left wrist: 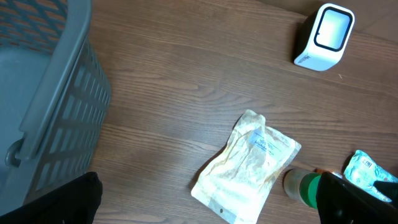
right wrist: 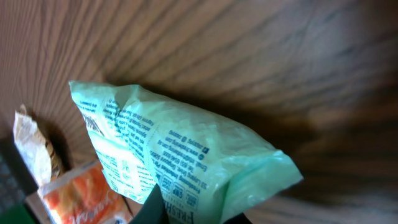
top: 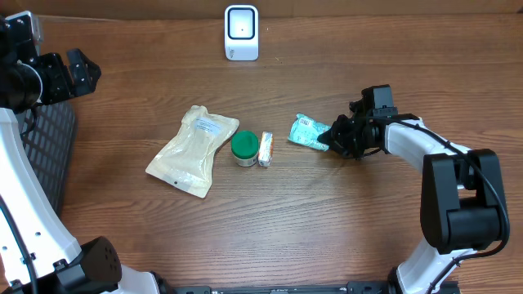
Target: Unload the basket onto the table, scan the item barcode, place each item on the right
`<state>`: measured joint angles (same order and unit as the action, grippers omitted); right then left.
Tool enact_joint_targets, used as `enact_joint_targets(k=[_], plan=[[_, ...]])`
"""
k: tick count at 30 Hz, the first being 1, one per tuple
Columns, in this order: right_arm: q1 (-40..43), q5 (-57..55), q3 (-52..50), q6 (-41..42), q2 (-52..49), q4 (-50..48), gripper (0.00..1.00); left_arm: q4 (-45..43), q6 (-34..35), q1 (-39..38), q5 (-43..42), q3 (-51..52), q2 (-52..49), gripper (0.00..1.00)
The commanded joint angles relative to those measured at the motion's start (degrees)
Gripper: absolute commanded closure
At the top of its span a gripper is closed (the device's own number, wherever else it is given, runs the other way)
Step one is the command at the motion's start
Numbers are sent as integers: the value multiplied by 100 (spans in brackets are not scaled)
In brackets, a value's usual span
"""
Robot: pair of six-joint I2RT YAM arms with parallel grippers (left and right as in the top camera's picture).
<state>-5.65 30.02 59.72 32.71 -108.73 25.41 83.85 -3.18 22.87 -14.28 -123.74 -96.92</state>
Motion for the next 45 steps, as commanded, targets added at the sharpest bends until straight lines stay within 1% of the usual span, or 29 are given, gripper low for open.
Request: enact_joint_targets(k=[1,5,7,14,19,24,28,45], plan=[[-17,518,144,-387,164,155,95,-4,-68,-39,33,-15,-20,0],[-33,1300,717,-1139,468,789,96,-4,-68,-39,31,-15,-20,0],[-55,1519,962,-1381,573,1086,96,-4,-68,-39,33,-15,-20,0],[-116,1703,2022,-1956,1014,2448,96,-4,-68,-39,31,-15,-20,0],[-116,1810,2457,-2227,1344,3012,96,-4,-68,-39,33,-15,-20,0],[-116,1794,2468,-2424,1530,3296,96,-4,-68,-39,33,-15,-20,0],[-197,1412,2468,-2426,1530,3482,96,-4,-68,-39,33,-15,-20,0],[-632,1344,2470,-2424,1550,3139,96,-4,-68,-39,31,-15,-20,0]])
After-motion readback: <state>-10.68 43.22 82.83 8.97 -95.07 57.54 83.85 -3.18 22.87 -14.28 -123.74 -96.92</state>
